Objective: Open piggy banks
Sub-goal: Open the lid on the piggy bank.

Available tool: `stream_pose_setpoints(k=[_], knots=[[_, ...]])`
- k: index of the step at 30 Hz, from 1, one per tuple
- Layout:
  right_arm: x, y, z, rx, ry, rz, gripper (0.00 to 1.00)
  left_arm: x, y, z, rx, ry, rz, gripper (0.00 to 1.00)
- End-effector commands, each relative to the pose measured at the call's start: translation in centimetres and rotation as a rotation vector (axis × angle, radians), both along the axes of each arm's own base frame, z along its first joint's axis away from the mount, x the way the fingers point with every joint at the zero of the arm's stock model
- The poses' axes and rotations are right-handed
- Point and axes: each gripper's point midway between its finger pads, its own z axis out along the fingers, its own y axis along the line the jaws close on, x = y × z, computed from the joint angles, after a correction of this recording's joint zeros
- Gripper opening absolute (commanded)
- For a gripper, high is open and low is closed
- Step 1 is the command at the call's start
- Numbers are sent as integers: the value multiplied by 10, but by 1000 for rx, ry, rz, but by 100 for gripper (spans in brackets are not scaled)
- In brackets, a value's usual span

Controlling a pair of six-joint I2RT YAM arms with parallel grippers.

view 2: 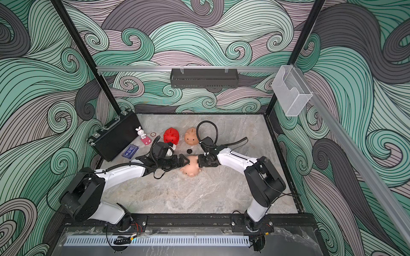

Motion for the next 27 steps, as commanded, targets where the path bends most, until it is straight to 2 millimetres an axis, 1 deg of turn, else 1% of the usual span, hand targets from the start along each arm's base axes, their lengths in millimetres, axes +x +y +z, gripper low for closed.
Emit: stream_pose_setpoints(k=[1,4,7,15,16,19,24,27], knots=[[-9,3,5,39,1,-15,61,8,-10,14,-54,-28,-8,99],[-13,3,1,44,8,-19,61,9,-11,15,-58,-30,-10,99],[-16,7,-1,55,18,-12,61,9,-12,13,-57,-26,-14,99],[-21,21,-2,103,43,-5,60,10,-15,9,-57,-17,-18,99],[-18,26,0,128,33,-3,60,10,-14,8,-54,-17,-18,99],[-19,34,-1,156,46,8,59,9,-13,7,-45,-16,-18,99],[-20,42,-6,172,63,15,58,9,-12,4,-39,-10,-18,99],[-22,47,-5,193,72,22,58,8,-10,3,-30,-12,-16,99]])
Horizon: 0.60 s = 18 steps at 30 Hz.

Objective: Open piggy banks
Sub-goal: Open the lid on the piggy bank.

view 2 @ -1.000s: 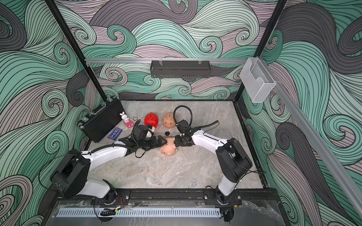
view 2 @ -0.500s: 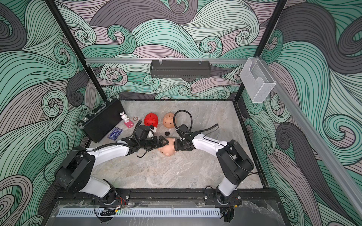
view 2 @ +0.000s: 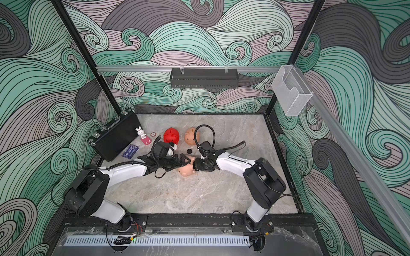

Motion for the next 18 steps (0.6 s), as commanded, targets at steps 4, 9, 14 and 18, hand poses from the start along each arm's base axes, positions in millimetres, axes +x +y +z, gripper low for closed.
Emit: stream_pose_setpoints(k=[4,9,14,18], knots=[[-7,24,6,95,11,33,58,4,-2,8,6,-23,-9,98],[-10,37,9,146,15,48,57,1,4,6,42,-18,0,99],[-15,47,12,195,19,63,56,-4,15,-1,91,-9,9,99],[-15,41,15,194,-18,56,56,-10,21,-10,122,5,10,96]])
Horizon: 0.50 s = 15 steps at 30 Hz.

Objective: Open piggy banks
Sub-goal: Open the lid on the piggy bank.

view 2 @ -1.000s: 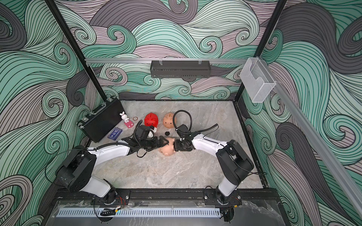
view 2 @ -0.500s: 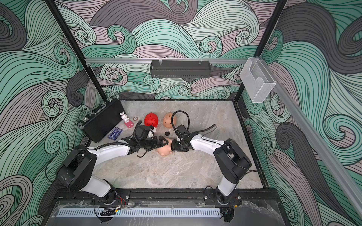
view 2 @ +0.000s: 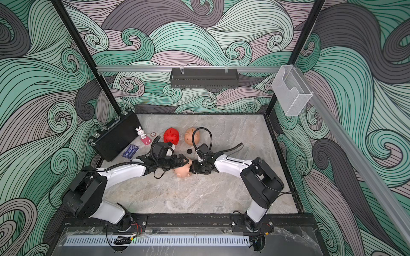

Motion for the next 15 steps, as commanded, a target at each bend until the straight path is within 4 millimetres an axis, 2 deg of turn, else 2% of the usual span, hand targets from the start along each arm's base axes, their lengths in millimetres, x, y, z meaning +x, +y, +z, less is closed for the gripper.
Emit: stream_pose_setpoints(k=[1,11,15], knots=[[3,13,21,81,-73,19,56,-12,7,-10,47,34,-19,95],[10,-34,40,32,-243,-75,58,-17,8,-22,43,60,-27,92],[12,-54,47,45,-308,-157,63,-18,7,-26,23,73,-29,92]])
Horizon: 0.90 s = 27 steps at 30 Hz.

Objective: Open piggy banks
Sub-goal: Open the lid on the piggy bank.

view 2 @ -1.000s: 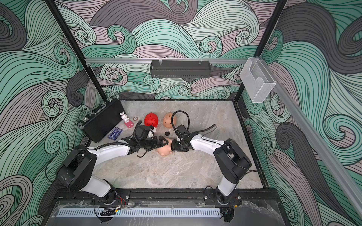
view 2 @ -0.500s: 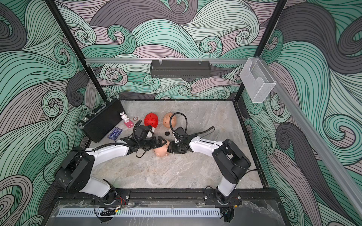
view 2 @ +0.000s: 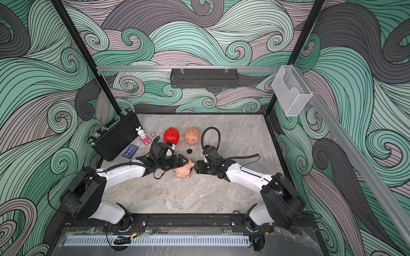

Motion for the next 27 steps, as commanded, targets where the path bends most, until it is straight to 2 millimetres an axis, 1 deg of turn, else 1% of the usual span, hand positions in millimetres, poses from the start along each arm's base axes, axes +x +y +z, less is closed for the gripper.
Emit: stream_pose_setpoints(k=[1,2,3,5,6,8,11,13,16,20,27], knots=[[11,-15,6,12,-92,-75,68,-18,9,-27,35,97,-13,92],[11,-14,7,28,-108,-68,72,-18,9,-28,31,99,-14,92],[9,-12,7,40,-108,-50,73,-18,9,-29,27,101,-13,92],[6,-8,5,41,-104,-10,73,-19,10,-30,24,107,-13,92],[4,-8,3,55,-84,-9,72,-19,10,-31,23,108,-12,91],[2,-4,2,128,-31,-9,65,-19,12,-33,20,115,-8,91],[1,5,3,295,46,-10,56,-20,13,-36,19,124,0,90],[-1,14,6,404,72,-1,52,-22,15,-39,22,134,10,90],[-1,24,9,495,96,7,48,-24,18,-44,24,147,25,90],[-1,31,5,549,102,23,43,-28,21,-51,22,167,49,90],[0,37,-11,554,75,32,33,-34,28,-58,32,194,76,88]])
